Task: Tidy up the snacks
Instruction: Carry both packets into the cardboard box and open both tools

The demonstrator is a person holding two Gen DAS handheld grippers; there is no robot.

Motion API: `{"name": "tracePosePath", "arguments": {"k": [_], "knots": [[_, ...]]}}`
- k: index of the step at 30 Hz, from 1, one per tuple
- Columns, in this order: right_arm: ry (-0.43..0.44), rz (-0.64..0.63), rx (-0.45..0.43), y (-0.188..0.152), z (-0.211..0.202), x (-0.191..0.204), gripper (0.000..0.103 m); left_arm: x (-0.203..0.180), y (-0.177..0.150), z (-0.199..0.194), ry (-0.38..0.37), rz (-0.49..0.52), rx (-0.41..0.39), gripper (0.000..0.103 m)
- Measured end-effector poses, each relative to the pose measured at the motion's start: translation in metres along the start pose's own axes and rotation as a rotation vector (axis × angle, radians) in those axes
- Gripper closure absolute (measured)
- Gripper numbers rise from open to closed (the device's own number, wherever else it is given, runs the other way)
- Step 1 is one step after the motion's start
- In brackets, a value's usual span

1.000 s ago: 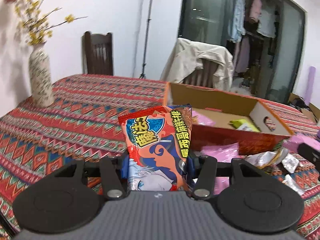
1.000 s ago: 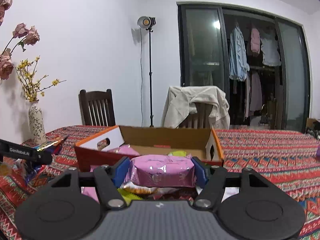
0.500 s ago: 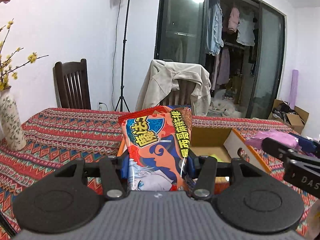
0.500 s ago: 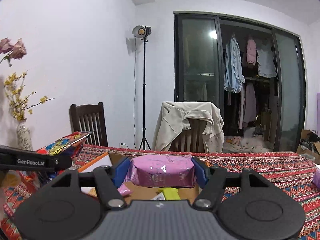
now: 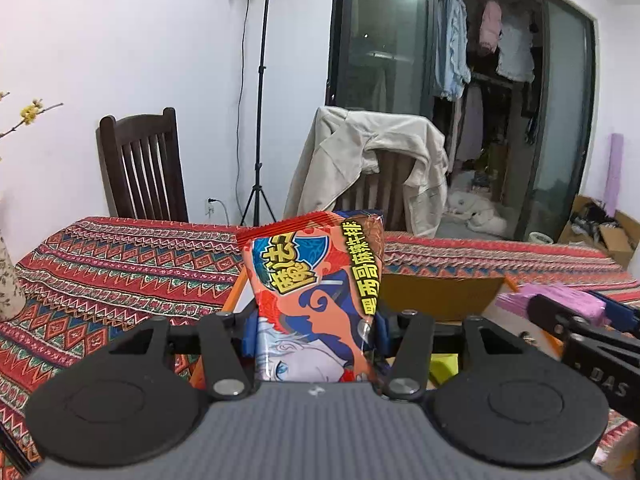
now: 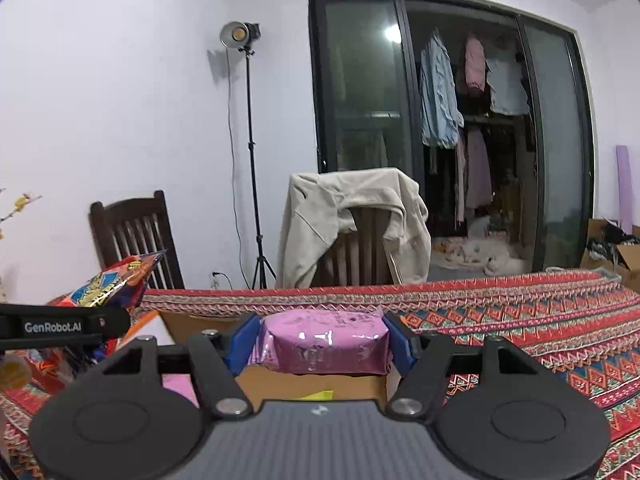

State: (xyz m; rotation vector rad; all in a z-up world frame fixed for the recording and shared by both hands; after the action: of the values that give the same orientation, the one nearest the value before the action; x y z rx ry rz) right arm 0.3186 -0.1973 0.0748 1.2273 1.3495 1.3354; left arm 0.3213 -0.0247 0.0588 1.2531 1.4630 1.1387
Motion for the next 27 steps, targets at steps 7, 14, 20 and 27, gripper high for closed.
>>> {"name": "tracePosePath", "arguments": {"k": [7, 14, 20, 27], "knots": [[0.024, 0.0, 0.054, -0.034, 0.023, -0.003, 0.037, 0.004, -0.036, 0.031, 0.006, 0.01, 0.041, 0.05], [0.013, -0.009, 0.091, -0.046, 0.03, -0.001, 0.026, 0.014, -0.042, 0.037, -0.006, -0.027, 0.046, 0.034], [0.013, 0.026, 0.069, -0.044, 0.022, -0.008, 0.0, 0.018, -0.035, 0.021, 0.024, -0.049, -0.025, 0.0], [0.008, 0.02, 0.074, -0.047, 0.018, -0.008, 0.0, 0.015, -0.031, 0.017, 0.024, -0.024, -0.031, 0.0]]}}
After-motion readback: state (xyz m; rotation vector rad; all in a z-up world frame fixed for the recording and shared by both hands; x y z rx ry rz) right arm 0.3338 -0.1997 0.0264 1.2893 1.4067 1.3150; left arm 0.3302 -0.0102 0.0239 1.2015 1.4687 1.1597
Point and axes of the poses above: each gripper's, at about its wrist camera, not at the fingertips, and z roughly the way its jaws point, x to its left, y to its top, the point moved 5 cm from there along z, roughly the way its jaws point, and after that the axes turned 14 degrees about -x, right-handed, at the moved point
